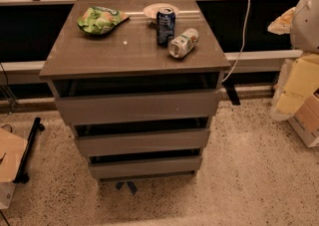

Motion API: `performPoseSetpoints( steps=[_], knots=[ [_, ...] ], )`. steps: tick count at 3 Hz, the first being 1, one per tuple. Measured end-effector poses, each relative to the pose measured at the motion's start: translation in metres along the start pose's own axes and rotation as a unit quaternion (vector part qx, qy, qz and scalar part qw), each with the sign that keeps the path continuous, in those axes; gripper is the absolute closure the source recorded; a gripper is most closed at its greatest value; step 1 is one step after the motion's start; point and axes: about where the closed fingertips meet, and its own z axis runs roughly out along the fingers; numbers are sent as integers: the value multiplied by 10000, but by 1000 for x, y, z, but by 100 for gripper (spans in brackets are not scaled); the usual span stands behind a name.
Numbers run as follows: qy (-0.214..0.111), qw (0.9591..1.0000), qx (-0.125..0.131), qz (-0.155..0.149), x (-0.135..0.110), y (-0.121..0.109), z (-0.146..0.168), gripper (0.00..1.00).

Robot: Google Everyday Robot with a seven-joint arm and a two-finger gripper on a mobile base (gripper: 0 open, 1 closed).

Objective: Open top drawer

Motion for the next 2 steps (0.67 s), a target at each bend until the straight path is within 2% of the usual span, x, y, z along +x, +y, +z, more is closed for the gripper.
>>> performPoseSetpoints(
  steps=[1,2],
  knots=[
    [8,10000,49,-44,0,-2,1,0],
    [42,9995,235,-219,-1,-10,5,0]
  ],
)
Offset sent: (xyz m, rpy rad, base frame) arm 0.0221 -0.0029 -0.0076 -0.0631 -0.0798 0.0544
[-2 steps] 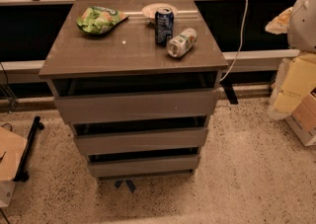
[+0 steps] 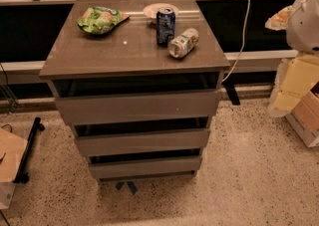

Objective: Open top drawer

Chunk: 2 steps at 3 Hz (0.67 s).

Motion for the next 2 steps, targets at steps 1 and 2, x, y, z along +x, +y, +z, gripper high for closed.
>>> performPoseSetpoints(
  steps=[1,2],
  knots=[
    [-101,9995,132,-269,-1,2,25,0],
    [-319,9983,262,-409,5,2,63,0]
  ],
)
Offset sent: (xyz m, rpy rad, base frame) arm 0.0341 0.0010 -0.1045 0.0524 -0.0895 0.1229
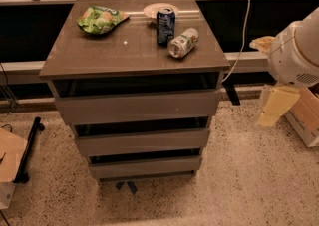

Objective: Open top drawer

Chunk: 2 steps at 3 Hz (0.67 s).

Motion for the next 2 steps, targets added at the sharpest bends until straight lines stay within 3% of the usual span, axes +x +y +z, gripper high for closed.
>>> performPoseSetpoints(
  steps=[2],
  knots=[
    [-56,9999,-60,150,-5,0,16,0]
  ],
)
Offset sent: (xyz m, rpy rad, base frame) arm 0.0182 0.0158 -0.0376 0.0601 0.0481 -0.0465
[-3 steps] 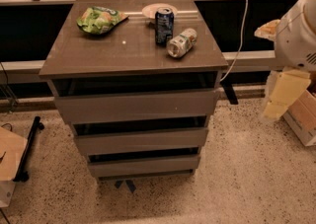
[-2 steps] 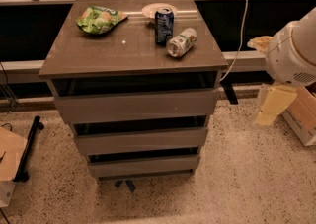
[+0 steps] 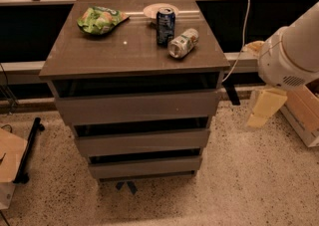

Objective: Open top drawer

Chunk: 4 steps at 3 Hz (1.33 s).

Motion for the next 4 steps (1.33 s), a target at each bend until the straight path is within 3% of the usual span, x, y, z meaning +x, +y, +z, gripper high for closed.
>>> performPoseSetpoints(
  steps=[3,4],
  knots=[
    [-831,9959,-161,328,-13,11,104,0],
    [-849,9957,-141,341,-13,9,107,0]
  ],
)
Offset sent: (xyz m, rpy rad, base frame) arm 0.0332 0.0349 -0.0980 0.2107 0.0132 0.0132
